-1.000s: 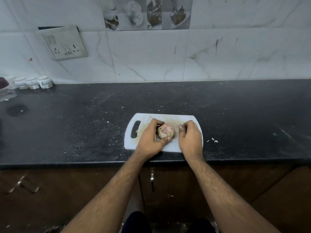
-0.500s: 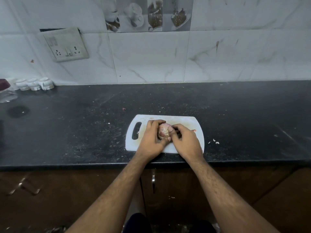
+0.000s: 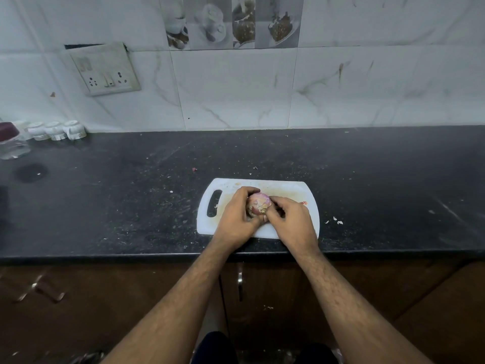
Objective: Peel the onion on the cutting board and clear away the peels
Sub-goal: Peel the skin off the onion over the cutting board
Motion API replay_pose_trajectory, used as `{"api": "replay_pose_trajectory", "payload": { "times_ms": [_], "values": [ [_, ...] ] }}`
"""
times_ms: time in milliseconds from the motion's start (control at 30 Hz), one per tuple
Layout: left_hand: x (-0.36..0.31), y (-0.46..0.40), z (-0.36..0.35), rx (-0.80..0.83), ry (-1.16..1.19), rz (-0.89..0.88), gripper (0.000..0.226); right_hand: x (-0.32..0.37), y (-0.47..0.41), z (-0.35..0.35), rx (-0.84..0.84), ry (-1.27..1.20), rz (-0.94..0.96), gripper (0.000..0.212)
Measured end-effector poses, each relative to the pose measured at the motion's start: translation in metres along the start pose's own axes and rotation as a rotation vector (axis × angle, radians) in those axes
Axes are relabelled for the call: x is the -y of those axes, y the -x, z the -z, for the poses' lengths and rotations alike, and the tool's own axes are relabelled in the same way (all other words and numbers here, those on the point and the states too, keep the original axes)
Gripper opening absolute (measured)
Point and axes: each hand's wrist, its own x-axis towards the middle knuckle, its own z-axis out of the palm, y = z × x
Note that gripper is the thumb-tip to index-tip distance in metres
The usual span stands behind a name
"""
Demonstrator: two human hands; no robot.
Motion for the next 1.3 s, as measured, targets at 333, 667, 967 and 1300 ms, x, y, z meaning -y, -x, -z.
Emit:
{"api": "replay_pose_trajectory", "payload": {
  "times_ms": [333,667,967,1300],
  "values": [
    [-0.003,0.002,0.005,0.026,0.021,-0.017,0.055,-0.007,-0.001,-0.004,-0.047,0.001,-0.031,0.025],
    [-0.01,0.004,0.001,0.059,0.091,0.033,0.046,-0.005,-0.009,-0.005,-0.157,0.045,-0.24,0.026],
    [-0.011,0.006,0.001,0.002,0.018,0.091,0.037,-0.006,-0.009,-0.009,-0.121,0.123,-0.197,0.023],
    [-0.018,0.008,0.005,0.02,0.078,0.118,0.036,-0.004,-0.007,-0.003,0.047,0.057,-0.091,0.028]
  ]
}}
